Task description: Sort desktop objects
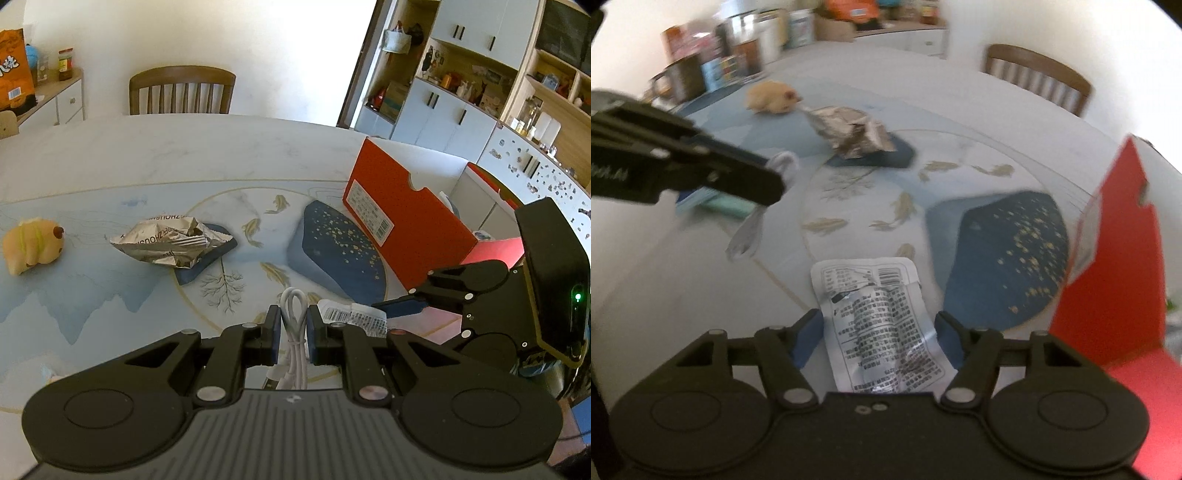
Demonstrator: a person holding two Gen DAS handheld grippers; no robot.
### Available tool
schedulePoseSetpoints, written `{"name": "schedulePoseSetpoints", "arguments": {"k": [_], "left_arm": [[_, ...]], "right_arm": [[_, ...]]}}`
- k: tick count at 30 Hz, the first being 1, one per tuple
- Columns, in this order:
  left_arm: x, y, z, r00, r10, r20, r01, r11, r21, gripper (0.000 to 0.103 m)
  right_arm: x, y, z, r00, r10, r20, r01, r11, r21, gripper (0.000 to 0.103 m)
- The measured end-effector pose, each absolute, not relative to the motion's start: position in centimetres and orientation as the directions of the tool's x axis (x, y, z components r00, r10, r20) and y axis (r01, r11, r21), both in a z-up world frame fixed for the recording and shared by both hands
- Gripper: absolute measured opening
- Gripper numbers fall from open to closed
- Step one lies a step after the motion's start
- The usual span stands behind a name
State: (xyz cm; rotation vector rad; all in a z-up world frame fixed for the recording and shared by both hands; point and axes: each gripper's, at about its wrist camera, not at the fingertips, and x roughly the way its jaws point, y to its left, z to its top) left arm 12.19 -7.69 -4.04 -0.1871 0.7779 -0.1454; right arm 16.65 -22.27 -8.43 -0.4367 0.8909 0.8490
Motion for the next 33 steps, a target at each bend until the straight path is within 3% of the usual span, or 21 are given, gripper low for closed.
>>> {"name": "schedulePoseSetpoints", "arguments": {"k": [14, 33], "left_arm": [[12.1, -7.0, -3.8, 0.695, -0.241, -0.678, 0.128, 0.969, -0.213, 0.013], [11.1, -6.4, 2.0, 0.730, -0.270, -0.628, 0.197, 0.963, -0.185, 0.013]], "right_arm": [[14.7, -21.9, -7.7, 0.471, 0.371, -0.801, -0.631, 0.776, -0.012, 0.059], [13.7, -23.1, 0.4, 0.556, 0.364, -0.747, -0.538, 0.843, 0.010, 0.060]]}}
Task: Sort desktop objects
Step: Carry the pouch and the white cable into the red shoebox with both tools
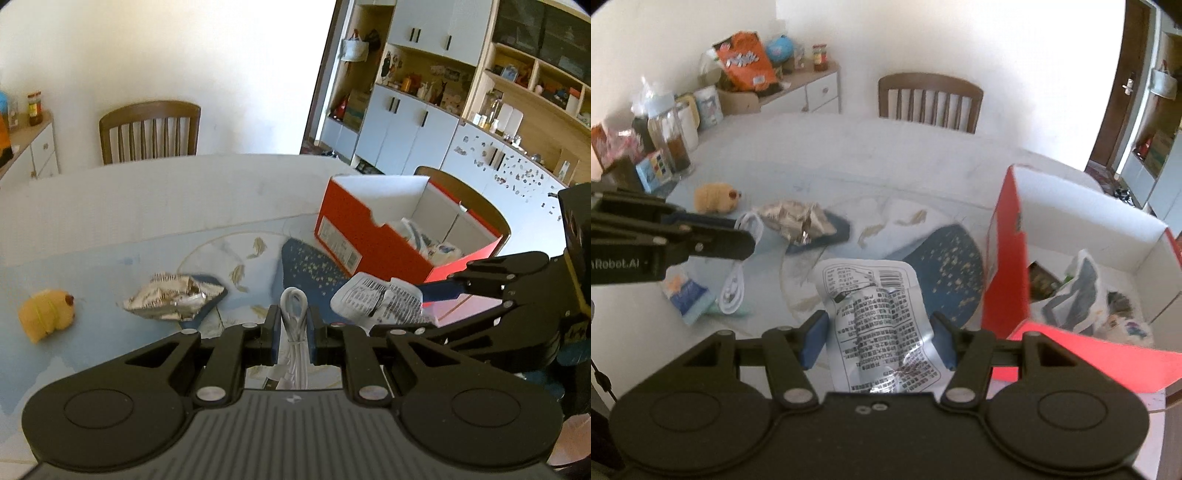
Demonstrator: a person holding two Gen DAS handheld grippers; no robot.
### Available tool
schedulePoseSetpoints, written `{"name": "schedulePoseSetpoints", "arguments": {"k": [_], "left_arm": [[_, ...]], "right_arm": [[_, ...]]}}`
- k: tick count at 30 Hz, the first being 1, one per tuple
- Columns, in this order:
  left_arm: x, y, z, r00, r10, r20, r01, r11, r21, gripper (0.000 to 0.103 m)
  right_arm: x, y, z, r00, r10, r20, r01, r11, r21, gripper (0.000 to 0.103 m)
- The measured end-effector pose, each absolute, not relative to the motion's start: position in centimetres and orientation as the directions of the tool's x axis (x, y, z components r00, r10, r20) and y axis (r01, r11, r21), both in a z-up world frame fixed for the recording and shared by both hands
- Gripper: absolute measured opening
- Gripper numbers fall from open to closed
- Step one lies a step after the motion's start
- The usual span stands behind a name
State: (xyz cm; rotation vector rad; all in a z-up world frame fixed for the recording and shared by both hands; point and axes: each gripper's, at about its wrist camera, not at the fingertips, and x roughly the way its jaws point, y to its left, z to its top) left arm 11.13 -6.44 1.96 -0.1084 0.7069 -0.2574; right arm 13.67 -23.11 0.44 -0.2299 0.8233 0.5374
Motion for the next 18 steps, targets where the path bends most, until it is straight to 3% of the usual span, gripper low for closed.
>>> {"name": "schedulePoseSetpoints", "arguments": {"k": [18], "left_arm": [[13.7, -11.1, 6.6, 0.776, -0.295, -0.557, 0.231, 0.955, -0.185, 0.013]], "right_arm": [[17.6, -30.8, 5.4, 0.614, 0.354, -0.706, -0.478, 0.878, 0.025, 0.060]]}}
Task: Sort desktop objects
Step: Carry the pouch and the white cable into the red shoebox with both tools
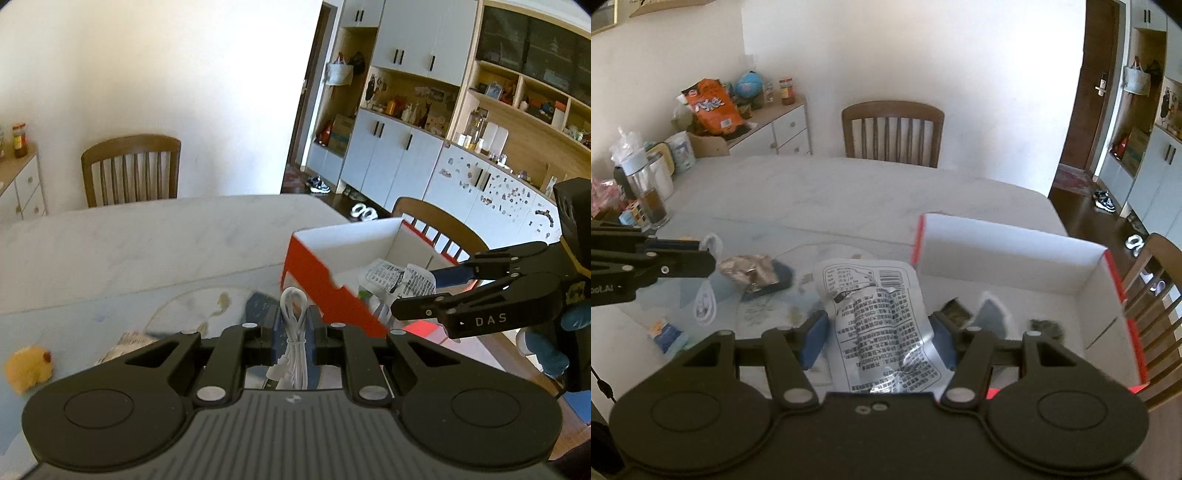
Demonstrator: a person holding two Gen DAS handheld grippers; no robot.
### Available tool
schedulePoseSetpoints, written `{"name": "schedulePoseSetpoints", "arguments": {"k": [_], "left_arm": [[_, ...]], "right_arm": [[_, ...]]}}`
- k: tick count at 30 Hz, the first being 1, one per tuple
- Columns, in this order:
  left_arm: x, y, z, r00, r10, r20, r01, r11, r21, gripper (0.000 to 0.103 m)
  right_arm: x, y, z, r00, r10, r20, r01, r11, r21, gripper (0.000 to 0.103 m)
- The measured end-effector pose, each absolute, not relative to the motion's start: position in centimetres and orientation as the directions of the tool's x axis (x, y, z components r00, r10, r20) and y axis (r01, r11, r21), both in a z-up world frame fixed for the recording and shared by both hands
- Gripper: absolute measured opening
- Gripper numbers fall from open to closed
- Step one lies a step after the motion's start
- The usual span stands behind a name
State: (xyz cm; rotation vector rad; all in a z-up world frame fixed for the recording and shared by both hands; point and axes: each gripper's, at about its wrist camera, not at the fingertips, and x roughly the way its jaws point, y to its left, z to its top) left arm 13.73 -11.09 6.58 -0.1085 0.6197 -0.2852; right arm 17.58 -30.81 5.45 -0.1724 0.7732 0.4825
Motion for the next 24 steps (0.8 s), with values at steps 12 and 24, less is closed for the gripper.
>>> {"name": "schedulePoseSetpoints", "arguments": {"k": [12, 24], "left_arm": [[18.4, -18.4, 8.1, 0.767, -0.332, -0.549, 0.292, 0.943, -0.162, 0.013], [25.0, -24.9, 6.5, 0.711, -0.358, -0.605, 0.356, 0.925, -0.129, 0.013]], "right_arm": [[20.9, -37.0, 5.7, 0.651, 0.294, -0.700, -0.433, 0.901, -0.024, 0.060], [24.7, -41.7, 3.3, 0.652, 0.218, -0.726, -0.368, 0.928, -0.053, 0.060]]}}
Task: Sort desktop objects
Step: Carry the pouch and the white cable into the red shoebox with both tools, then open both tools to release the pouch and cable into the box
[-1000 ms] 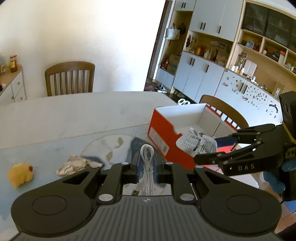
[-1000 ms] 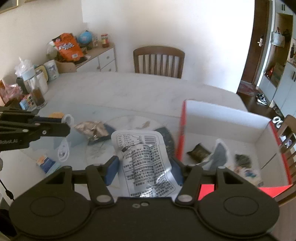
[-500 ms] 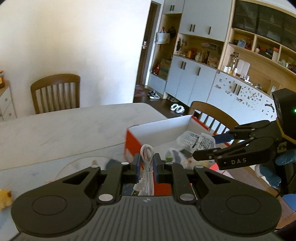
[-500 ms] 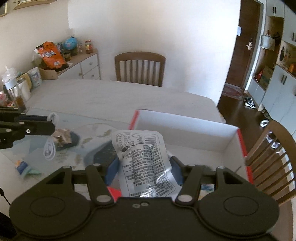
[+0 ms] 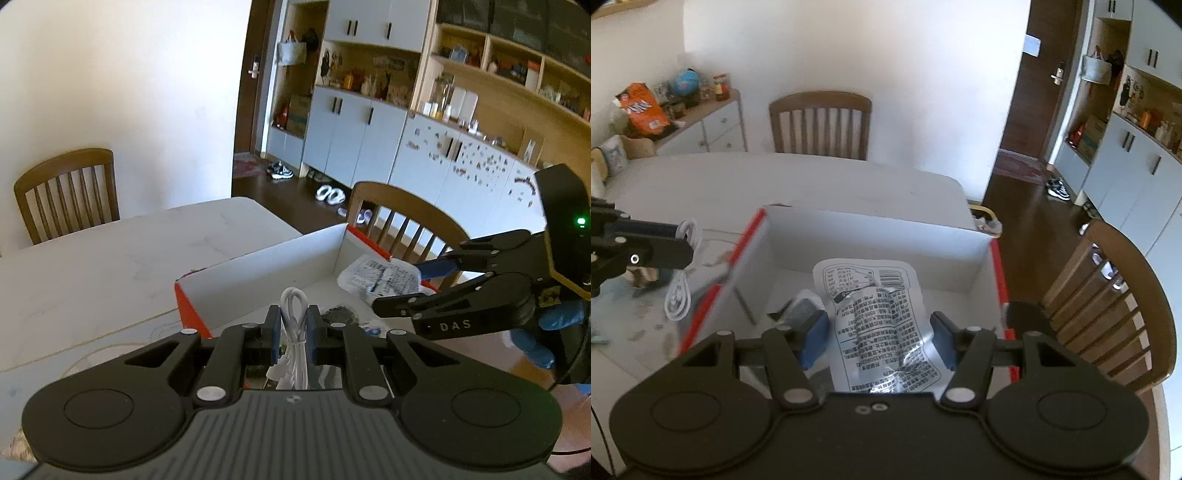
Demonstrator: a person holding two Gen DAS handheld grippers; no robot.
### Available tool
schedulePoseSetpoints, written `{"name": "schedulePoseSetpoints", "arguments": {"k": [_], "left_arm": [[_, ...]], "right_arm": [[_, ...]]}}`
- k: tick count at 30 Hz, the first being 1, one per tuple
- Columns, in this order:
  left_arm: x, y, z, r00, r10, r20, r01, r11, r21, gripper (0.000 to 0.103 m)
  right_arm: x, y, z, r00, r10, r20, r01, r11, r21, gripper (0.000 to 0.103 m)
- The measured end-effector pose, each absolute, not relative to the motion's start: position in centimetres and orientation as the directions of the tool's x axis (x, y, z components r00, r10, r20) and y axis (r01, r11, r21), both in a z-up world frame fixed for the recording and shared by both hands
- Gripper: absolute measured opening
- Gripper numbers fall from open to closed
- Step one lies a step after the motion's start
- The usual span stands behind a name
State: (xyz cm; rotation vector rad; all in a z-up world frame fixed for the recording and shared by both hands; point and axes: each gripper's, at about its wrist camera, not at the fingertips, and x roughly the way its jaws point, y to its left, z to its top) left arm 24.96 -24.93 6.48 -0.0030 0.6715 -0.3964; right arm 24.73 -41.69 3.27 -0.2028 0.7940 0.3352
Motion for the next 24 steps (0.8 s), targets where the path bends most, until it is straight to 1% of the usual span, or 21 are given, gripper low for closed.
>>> {"name": "schedulePoseSetpoints", "arguments": {"k": [6, 16, 21, 24], "left_arm": [[28.1, -26.3, 4.9, 0.697, -0.338, -0.632, 0.363, 0.927, -0.095, 0.013], [33.3, -27.7, 1.7, 0.624, -0.295, -0.724, 0.362, 0.930, -0.067, 0.013], [35.3, -28.7, 0.9, 0.601, -0.262, -0.755, 0.389, 0.921, -0.010, 0.013], [36.5, -29.4, -0.3, 0.561, -0.239, -0.793, 0.399, 0.917, 0.006, 0.013]], "right_arm": [[26.1, -42.7, 1.6, 0.633, 0.200, -0.747, -0.360, 0.931, -0.056, 0.060], [28.0, -42.6, -1.5, 0.586, 0.173, -0.792, -0.373, 0.925, -0.073, 0.060], [28.3, -42.0, -2.4, 0.576, 0.175, -0.798, -0.390, 0.917, -0.080, 0.060], [28.6, -41.8, -3.0, 0.564, 0.169, -0.808, -0.401, 0.912, -0.089, 0.060]]}}
